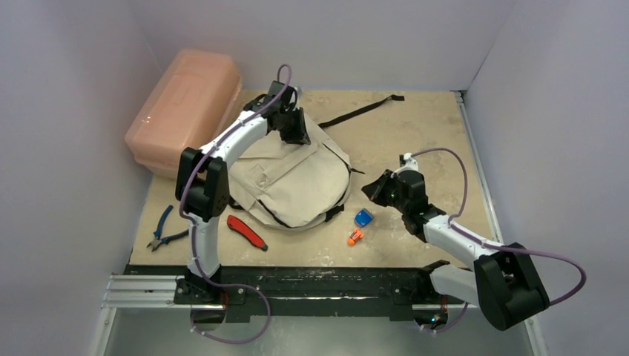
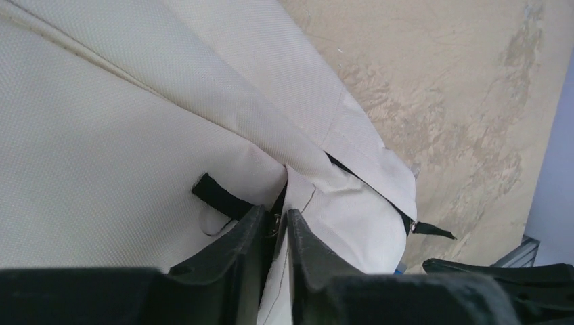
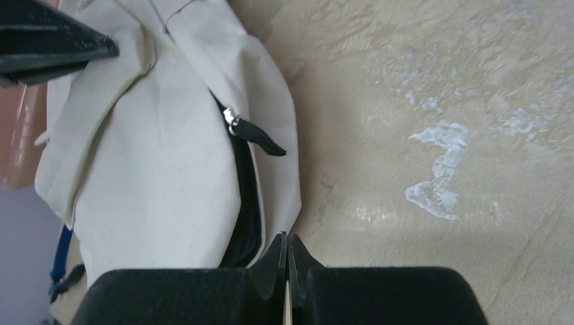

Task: Pack the student bag
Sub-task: Zip the student bag at the center of the board.

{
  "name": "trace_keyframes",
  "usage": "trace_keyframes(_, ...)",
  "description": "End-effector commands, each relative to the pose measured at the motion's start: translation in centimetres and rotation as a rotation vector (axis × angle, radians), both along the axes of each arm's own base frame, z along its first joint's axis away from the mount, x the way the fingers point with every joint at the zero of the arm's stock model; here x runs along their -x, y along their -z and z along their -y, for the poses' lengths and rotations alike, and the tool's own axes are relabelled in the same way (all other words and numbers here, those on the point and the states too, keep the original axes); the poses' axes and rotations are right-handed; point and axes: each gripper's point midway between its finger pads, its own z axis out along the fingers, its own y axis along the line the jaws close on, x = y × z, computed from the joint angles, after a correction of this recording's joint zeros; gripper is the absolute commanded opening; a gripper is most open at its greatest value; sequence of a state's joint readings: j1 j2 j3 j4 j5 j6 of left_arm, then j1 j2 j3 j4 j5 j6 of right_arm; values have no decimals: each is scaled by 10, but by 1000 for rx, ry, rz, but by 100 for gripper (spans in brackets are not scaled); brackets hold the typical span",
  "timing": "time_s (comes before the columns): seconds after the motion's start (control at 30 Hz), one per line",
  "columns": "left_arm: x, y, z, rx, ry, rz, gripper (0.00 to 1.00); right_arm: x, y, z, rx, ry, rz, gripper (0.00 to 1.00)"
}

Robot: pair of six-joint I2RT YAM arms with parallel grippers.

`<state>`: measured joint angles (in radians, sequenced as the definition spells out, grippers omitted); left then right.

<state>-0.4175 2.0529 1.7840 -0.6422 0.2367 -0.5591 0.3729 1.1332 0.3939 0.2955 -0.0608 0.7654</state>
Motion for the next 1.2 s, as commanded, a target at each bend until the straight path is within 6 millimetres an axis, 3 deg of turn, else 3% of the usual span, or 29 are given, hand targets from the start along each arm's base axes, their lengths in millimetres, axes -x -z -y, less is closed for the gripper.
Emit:
trace_keyframes(0.0, 2, -69, 3, 112, 57, 135, 30, 0, -22, -21, 51, -184, 79, 0)
trace_keyframes(0.07, 20, -73, -1, 119, 76, 127, 46, -7, -32, -23, 92, -219, 89, 0)
trace_keyframes(0.2, 57, -99, -10, 132, 127, 173, 61, -18, -47, -19, 207, -274, 106, 4)
trace_keyframes(0.27, 78, -110, -14, 143, 156, 190, 63, -22, -59, -17, 244, -290, 137, 19)
trace_keyframes(0.37, 111, -118, -13, 187, 205, 182, 65, -29, -68, -24, 228, -324, 96, 19)
trace_keyframes(0.4, 121, -117, -12, 192, 217, 174, 65, -34, -69, -25, 276, -369, 118, 43)
trace_keyframes(0.43, 130, -116, -11, 196, 225, 168, 65, -40, -73, -28, 294, -402, 133, 58)
trace_keyframes(0.5, 149, -111, -4, 200, 249, 153, 65, -52, -77, -34, 312, -435, 117, 66)
trace_keyframes(0.67, 178, -103, 13, 194, 294, 152, 65, -56, -49, -34, 325, -507, -14, 72)
trace_keyframes(0.8, 166, -104, 12, 120, 315, 187, 67, -56, -41, -23, 346, -533, -20, 74)
trace_keyframes(0.9, 143, -108, 11, 8, 346, 201, 68, -55, -22, -14, 375, -554, -63, 70)
trace_keyframes(1.0, 114, -107, 14, -85, 374, 216, 70, -57, -16, -16, 329, -579, -47, 66)
trace_keyframes(1.1, 83, -96, 14, -163, 364, 214, 70, -61, -16, -26, 277, -617, -22, 59)
trace_keyframes(1.17, 65, -86, 15, -208, 361, 211, 70, -62, -15, -30, 263, -630, -27, 48)
